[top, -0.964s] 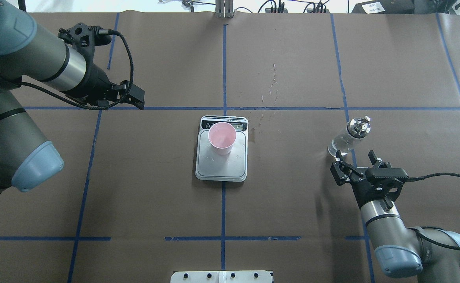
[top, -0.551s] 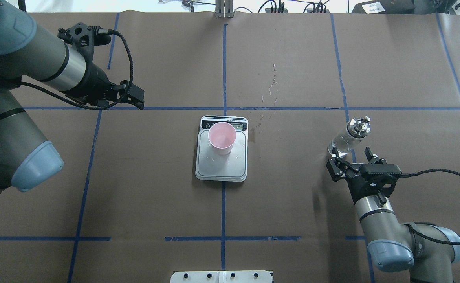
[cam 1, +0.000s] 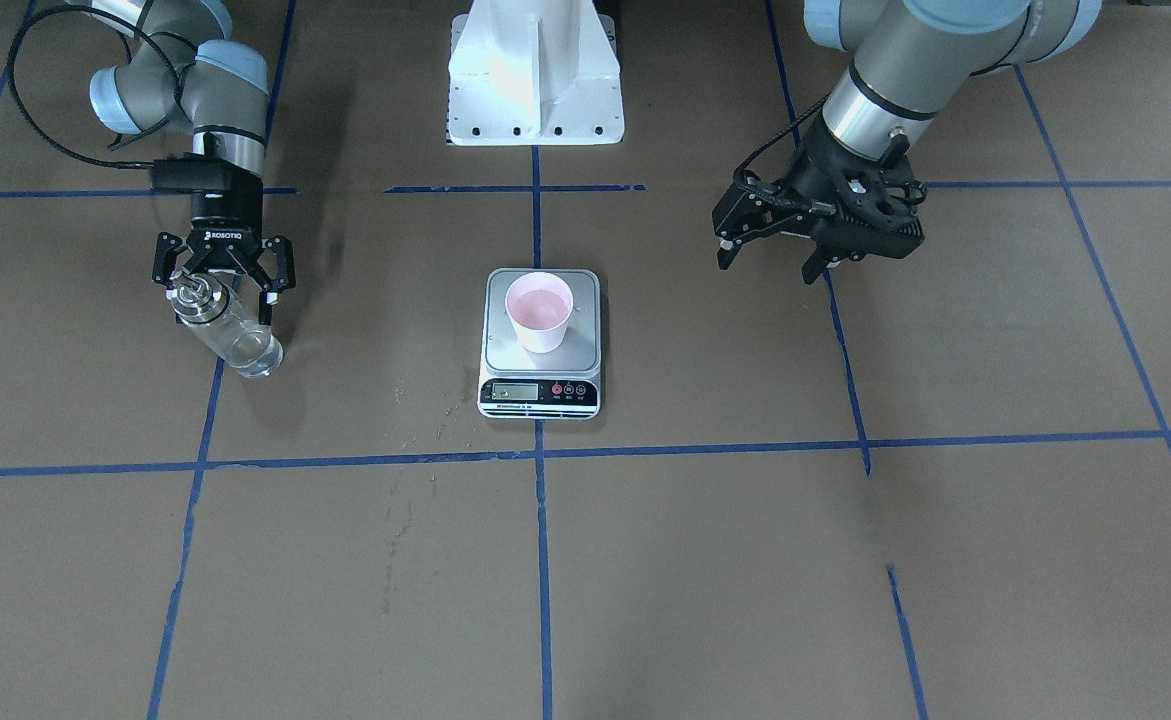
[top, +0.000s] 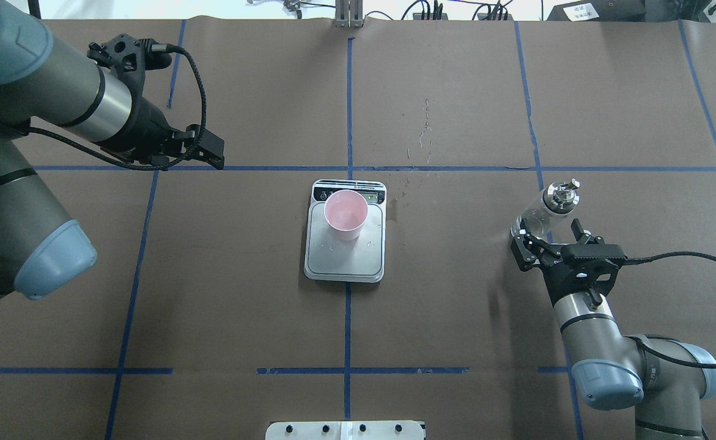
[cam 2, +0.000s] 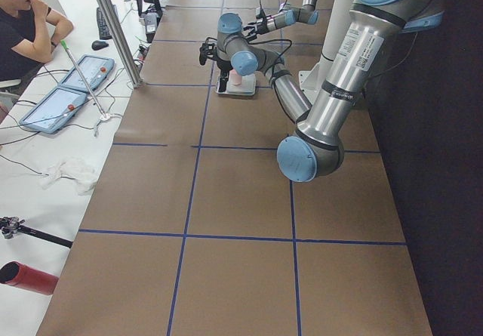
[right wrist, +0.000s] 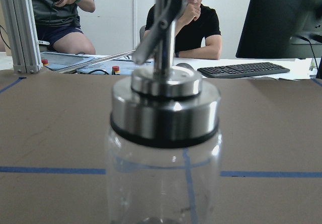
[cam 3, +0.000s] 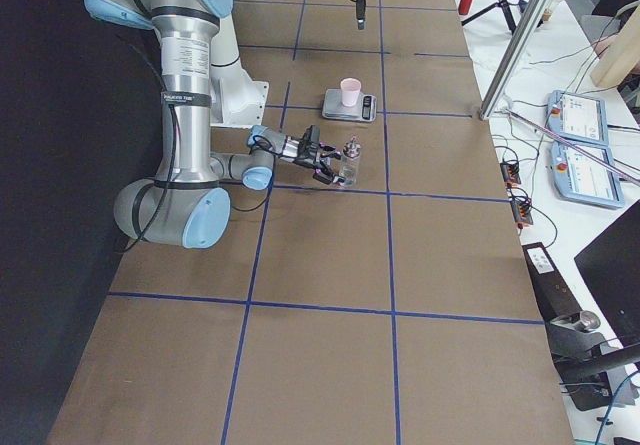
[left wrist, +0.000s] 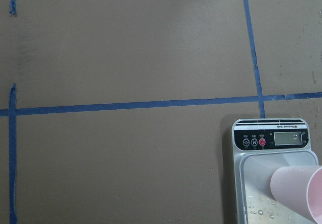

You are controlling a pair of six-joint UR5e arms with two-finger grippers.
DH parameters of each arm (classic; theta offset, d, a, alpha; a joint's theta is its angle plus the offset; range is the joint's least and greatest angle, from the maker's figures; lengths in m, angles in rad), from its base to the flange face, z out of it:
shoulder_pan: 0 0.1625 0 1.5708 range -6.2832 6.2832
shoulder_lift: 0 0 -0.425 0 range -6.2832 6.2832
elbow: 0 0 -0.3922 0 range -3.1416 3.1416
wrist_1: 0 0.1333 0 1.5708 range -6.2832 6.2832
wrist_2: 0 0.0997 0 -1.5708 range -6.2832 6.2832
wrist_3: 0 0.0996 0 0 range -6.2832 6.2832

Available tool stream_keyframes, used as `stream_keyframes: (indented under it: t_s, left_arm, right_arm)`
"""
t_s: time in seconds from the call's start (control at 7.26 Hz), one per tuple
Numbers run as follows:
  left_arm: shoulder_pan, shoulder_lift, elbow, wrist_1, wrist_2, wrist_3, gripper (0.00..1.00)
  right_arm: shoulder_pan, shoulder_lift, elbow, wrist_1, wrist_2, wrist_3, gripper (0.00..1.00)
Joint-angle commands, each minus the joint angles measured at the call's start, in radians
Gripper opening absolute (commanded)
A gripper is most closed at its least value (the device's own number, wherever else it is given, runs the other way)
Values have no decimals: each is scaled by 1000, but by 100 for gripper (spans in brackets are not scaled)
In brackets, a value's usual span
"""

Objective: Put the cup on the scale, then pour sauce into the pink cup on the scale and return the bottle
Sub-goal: 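Approach the glass sauce bottle with the right gripper and grasp its neck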

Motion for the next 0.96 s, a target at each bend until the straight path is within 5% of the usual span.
stream_keyframes:
  t_s: [0.0,0.83]
  left_arm:
    - [1,3,-4,0,-1,0,100]
    - [1,9,-7,0,0,-2,100]
  right_arm:
    - [3,12,-9,1,4,-8,100]
    - [37,49,-50,3,40,-16,99]
